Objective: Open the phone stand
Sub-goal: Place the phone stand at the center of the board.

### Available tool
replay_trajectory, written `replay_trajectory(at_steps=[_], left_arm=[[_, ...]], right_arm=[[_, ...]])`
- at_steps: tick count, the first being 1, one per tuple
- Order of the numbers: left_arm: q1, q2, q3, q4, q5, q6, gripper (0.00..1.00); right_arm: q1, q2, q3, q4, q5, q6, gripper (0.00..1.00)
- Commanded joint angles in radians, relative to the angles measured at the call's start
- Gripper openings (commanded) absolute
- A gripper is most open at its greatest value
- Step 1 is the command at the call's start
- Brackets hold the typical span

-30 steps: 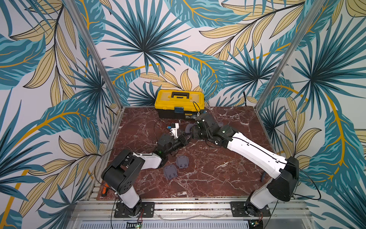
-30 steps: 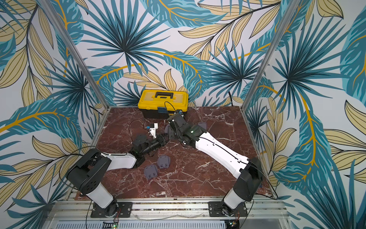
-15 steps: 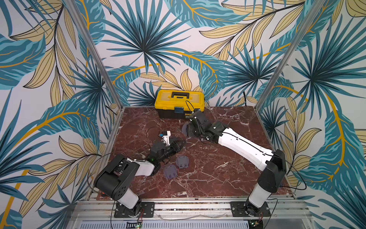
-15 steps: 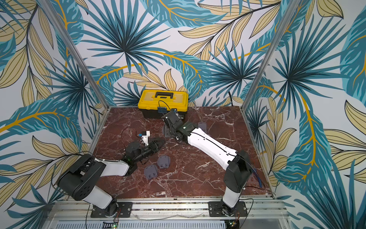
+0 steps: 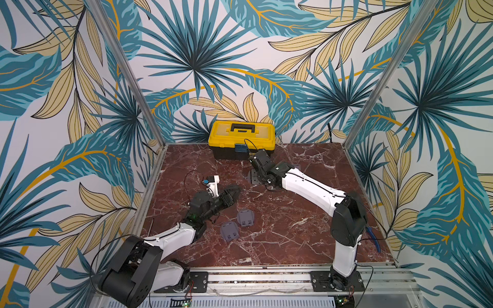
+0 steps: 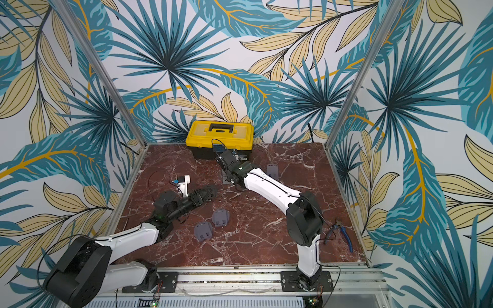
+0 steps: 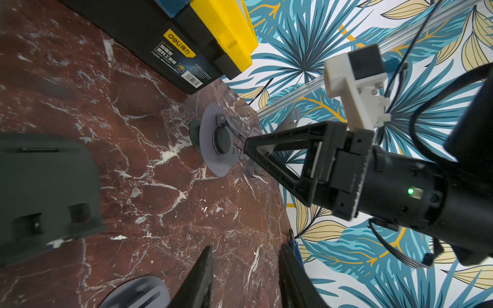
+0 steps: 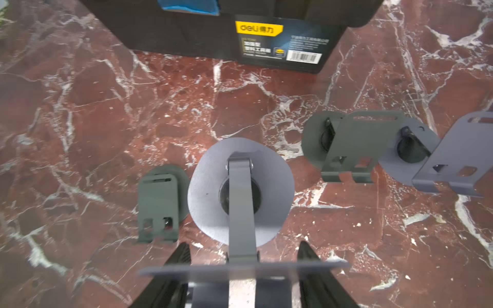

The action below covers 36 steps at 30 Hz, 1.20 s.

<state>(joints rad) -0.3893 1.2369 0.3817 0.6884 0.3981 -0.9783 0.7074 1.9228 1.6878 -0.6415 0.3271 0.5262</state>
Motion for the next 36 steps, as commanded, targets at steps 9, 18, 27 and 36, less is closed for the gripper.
replay_trajectory(at_steps=[9, 18, 27, 36], left_arm=[[0.032, -0.034, -0.027, -0.09, -0.02, 0.036, 0.41], [0.039, -0.034, -0.018, -0.105, -0.019, 0.037, 0.41], [0.046, -0.021, 0.0, -0.121, -0.02, 0.041, 0.41], [0.047, 0.001, 0.014, -0.121, -0.012, 0.043, 0.41]], right_arm=[[-0.055, 0.077, 0.034, 0.054, 0.003, -0.06, 0.46], [-0.089, 0.162, 0.095, 0.049, -0.03, -0.067, 0.46], [-0.127, 0.233, 0.133, 0.06, -0.092, -0.061, 0.46], [-0.138, 0.308, 0.205, 0.036, -0.132, -0.062, 0.46]])
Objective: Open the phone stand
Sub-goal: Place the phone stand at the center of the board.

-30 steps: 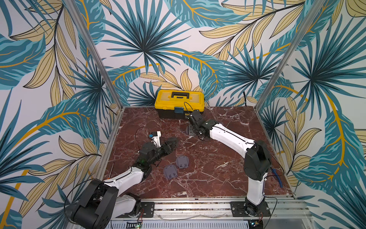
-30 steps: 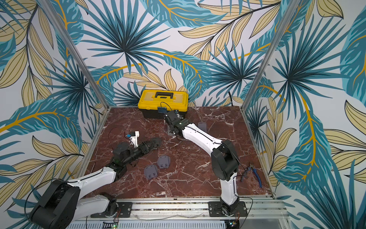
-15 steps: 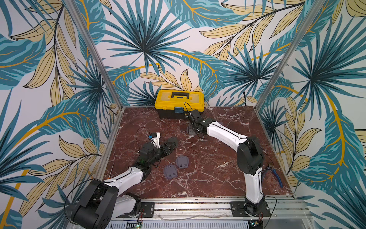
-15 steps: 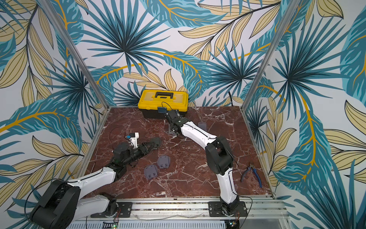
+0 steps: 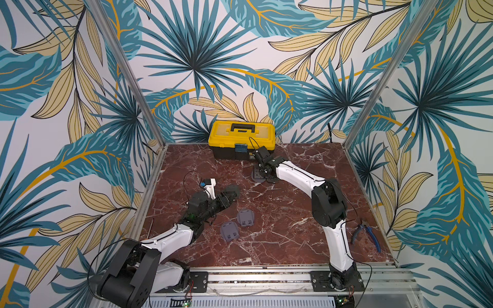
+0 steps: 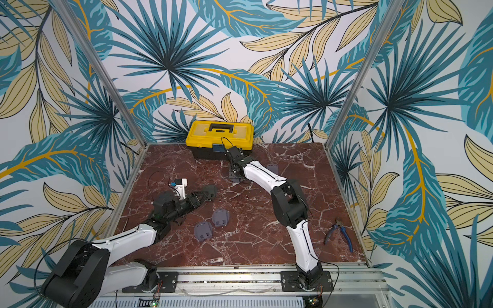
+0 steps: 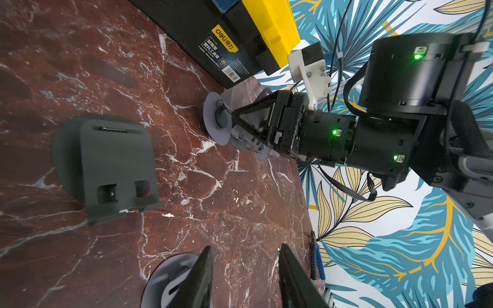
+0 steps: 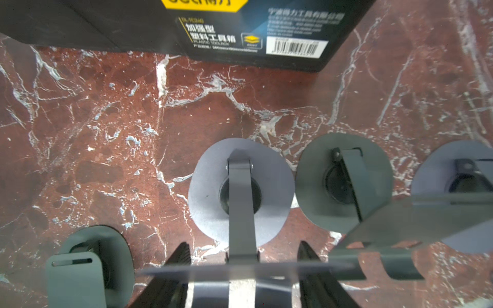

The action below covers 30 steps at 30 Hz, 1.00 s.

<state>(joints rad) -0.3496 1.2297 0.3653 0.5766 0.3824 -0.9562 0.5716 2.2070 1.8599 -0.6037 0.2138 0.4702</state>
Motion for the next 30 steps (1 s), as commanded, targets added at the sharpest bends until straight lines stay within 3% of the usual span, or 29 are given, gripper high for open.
replay_trajectory(at_steps=[1, 30], left_arm=[[0.009, 0.01, 0.031, -0.009, 0.001, 0.02, 0.41], [0.018, 0.023, 0.032, -0.009, 0.004, 0.024, 0.41]], right_arm=[[-0.004, 0.031, 0.043, -0.01, -0.019, -0.005, 0.47], [-0.024, 0.131, 0.147, -0.09, -0.037, -0.002, 0.54]])
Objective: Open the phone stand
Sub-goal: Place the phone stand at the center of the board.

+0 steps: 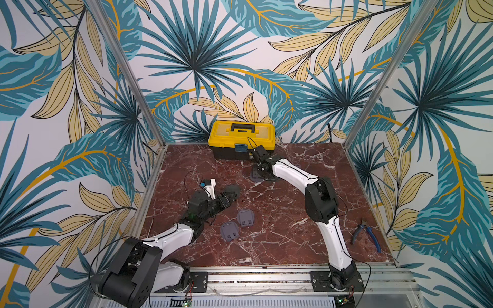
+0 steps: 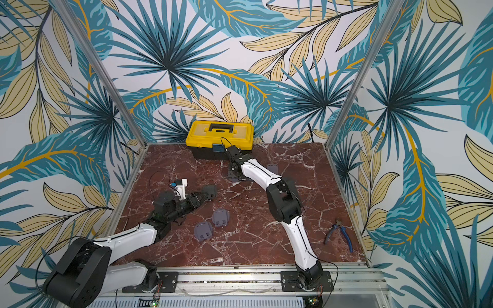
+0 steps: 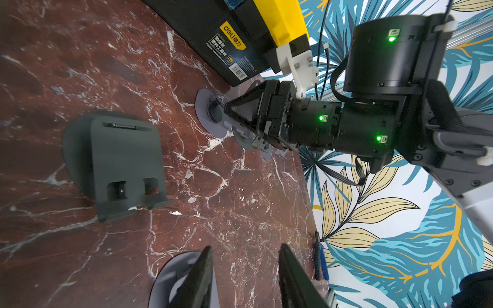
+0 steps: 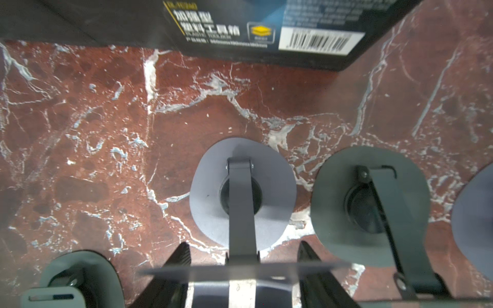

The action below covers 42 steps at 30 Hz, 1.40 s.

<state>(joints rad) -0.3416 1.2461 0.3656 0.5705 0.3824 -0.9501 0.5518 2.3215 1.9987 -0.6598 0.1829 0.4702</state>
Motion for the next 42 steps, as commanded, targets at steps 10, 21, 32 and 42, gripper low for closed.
replay_trajectory(at_steps=[10, 21, 32, 42], left_arm=[[0.012, 0.004, 0.029, -0.004, 0.003, 0.017, 0.41], [0.012, -0.002, 0.029, -0.003, 0.003, 0.016, 0.4], [0.014, -0.042, 0.025, -0.01, -0.009, 0.012, 0.4], [0.026, -0.103, 0.03, -0.055, -0.048, 0.019, 0.4]], right_arm=[[-0.005, 0.021, 0.011, -0.039, -0.006, 0.006, 0.67], [-0.005, -0.024, 0.009, -0.038, -0.01, 0.018, 0.79], [-0.005, -0.213, -0.086, 0.016, -0.076, 0.041, 0.8], [-0.004, -0.566, -0.278, -0.012, -0.014, -0.03, 0.8]])
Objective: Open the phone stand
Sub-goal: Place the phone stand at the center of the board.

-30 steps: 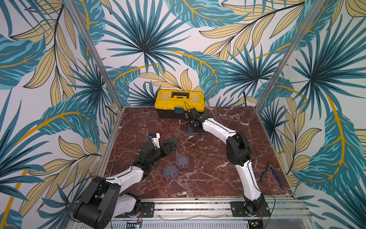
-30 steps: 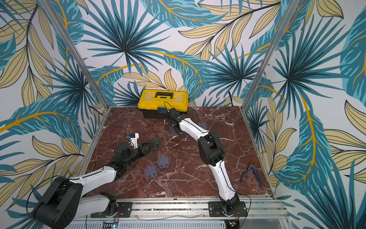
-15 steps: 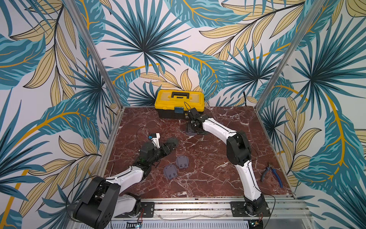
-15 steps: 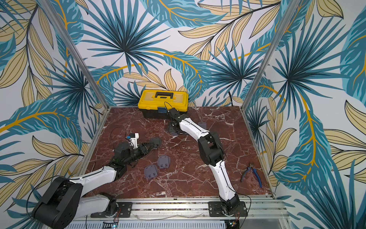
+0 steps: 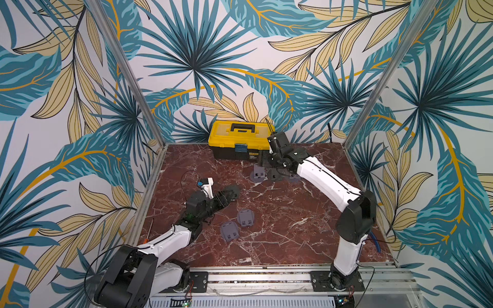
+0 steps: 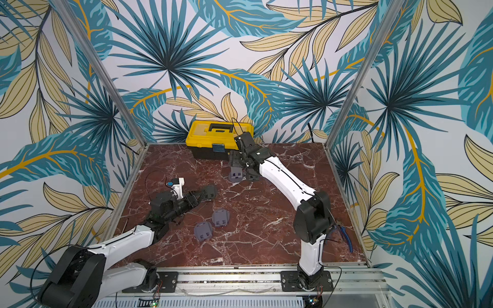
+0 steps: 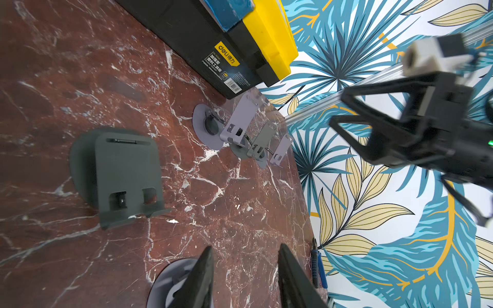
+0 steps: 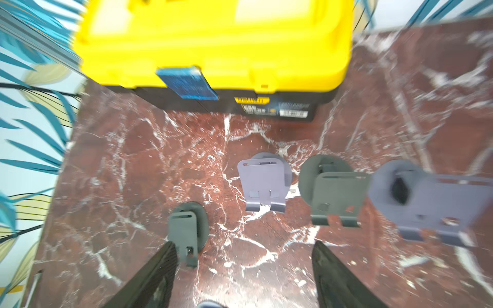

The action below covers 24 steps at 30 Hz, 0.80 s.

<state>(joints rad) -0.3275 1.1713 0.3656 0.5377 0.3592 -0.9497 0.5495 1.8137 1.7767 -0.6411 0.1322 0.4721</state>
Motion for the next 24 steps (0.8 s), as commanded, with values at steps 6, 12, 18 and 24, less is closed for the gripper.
replay_trajectory(at_steps=[6, 12, 18, 24], left_arm=[[0.022, -0.072, 0.029, -0.059, -0.043, 0.02, 0.4], [0.028, -0.121, 0.027, -0.106, -0.054, 0.02, 0.4], [0.03, -0.196, 0.02, -0.182, -0.083, 0.023, 0.41], [0.031, -0.287, -0.011, -0.249, -0.125, 0.014, 0.41]], right_arm=[[-0.002, -0.239, -0.194, -0.092, 0.092, -0.052, 0.8], [-0.001, -0.383, -0.333, -0.127, 0.099, -0.035, 0.8], [0.0, -0.475, -0.431, -0.157, 0.078, 0.019, 0.8], [0.041, -0.498, -0.517, -0.167, 0.057, 0.074, 0.8]])
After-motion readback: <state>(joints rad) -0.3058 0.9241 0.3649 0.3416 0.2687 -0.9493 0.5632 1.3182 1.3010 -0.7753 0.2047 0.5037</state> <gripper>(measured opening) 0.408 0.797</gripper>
